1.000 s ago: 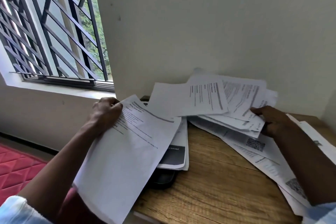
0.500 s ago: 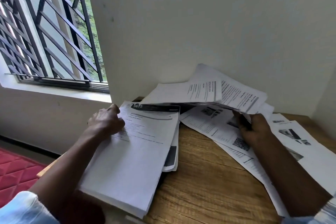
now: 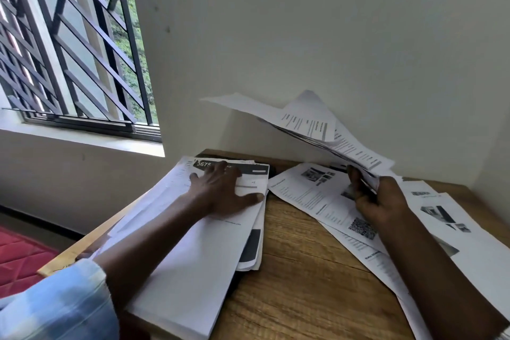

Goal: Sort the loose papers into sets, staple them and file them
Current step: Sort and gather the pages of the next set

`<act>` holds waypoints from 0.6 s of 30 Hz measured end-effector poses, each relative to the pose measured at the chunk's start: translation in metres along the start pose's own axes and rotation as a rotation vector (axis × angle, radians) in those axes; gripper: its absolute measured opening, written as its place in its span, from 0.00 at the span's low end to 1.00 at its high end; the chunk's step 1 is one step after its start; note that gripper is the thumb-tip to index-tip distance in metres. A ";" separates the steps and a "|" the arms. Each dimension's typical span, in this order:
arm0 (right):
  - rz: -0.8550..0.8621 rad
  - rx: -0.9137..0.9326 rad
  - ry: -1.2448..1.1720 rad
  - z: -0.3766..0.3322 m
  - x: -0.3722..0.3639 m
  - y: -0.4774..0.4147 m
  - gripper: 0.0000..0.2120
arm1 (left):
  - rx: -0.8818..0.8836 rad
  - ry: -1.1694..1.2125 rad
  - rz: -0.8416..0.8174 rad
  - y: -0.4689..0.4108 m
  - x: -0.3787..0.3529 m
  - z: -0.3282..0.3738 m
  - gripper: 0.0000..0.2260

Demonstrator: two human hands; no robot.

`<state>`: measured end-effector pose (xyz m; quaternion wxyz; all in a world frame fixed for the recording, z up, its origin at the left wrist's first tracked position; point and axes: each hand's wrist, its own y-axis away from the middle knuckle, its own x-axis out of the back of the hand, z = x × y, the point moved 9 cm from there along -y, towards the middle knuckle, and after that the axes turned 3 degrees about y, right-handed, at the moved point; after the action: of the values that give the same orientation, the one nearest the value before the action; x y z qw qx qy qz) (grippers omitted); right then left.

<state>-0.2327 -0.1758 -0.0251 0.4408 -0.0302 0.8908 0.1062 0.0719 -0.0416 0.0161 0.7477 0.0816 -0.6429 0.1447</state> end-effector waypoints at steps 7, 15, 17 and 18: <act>0.072 -0.006 0.045 0.031 0.020 -0.007 0.21 | -0.021 0.004 -0.126 0.019 -0.032 0.032 0.54; 0.037 0.036 0.071 0.040 0.030 -0.021 0.24 | -0.032 0.015 -0.085 0.006 -0.034 0.032 0.43; 0.030 0.040 0.066 0.040 0.031 -0.022 0.25 | -0.019 -0.001 -0.099 -0.001 -0.037 0.032 0.43; 0.026 0.040 0.063 0.041 0.030 -0.023 0.25 | -0.004 -0.003 -0.108 -0.005 -0.039 0.030 0.43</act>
<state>-0.2160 -0.1882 -0.0766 0.4117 -0.0133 0.9065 0.0929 0.0399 -0.0600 -0.0170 0.7536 0.1149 -0.6390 0.1030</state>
